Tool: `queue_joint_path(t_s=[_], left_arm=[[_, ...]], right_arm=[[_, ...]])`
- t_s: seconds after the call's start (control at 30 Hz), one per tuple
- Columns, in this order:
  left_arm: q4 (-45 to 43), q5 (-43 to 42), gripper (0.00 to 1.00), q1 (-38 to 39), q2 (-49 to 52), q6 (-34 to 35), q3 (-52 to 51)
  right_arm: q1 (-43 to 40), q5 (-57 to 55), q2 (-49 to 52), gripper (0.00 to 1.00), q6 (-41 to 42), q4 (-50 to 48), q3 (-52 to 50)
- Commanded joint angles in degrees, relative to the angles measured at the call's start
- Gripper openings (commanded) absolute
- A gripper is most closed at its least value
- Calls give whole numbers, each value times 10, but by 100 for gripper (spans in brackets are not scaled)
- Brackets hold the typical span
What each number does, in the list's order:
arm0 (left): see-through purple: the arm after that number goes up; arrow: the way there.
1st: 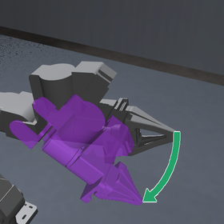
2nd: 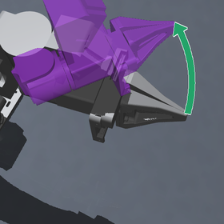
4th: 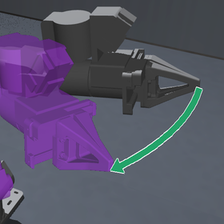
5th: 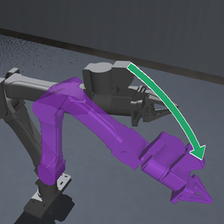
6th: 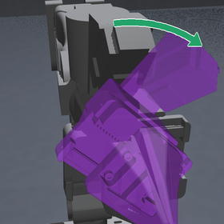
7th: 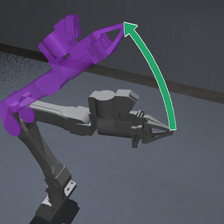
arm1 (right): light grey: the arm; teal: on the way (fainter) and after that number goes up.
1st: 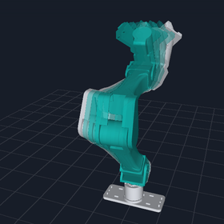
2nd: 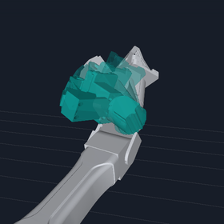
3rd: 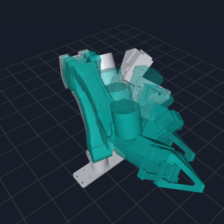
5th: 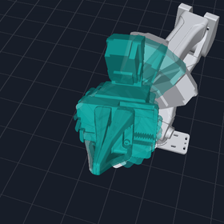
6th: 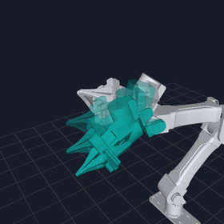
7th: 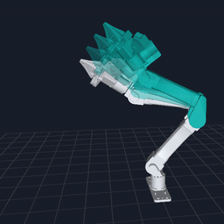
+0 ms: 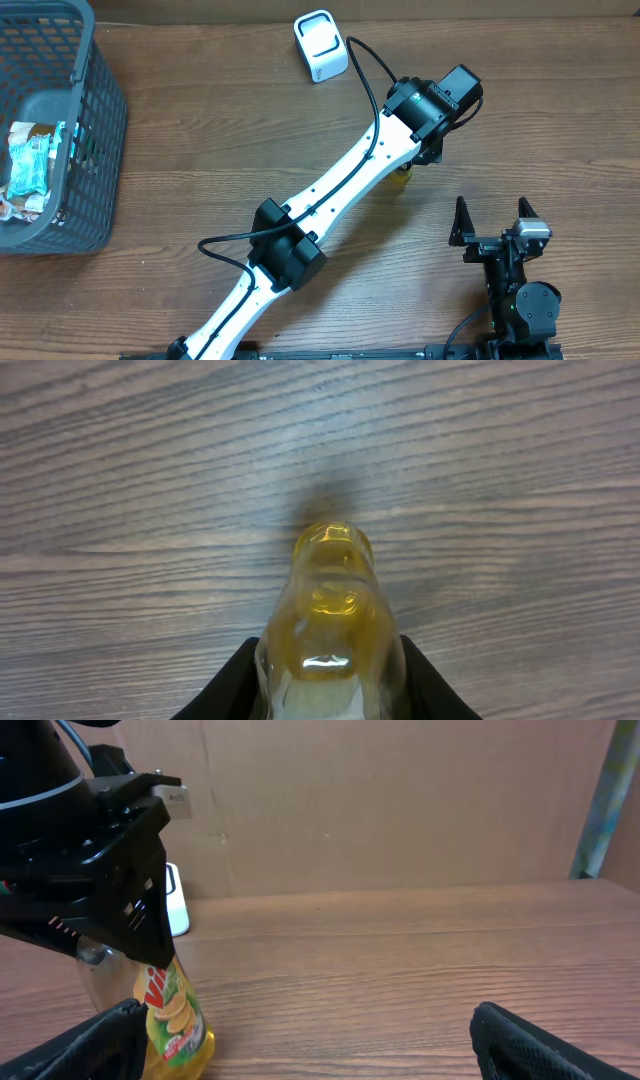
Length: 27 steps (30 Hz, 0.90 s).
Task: Scan the item barcode
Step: 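Hold the yellow bottle in front of the scanner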
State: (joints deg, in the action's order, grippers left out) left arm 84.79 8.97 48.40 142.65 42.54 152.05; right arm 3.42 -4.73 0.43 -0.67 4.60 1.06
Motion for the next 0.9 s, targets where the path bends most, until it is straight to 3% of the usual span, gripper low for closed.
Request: queue_joint_path(t_s=[0.0,0.87], left_arm=[[-2,24,9,6,2,15,-1],[-11,11,25,28,32,29,-13]], right_arm=[[2,-3,-3,100,-3,-2,-6],[2,-3,-3,100,-3,-2,-6]])
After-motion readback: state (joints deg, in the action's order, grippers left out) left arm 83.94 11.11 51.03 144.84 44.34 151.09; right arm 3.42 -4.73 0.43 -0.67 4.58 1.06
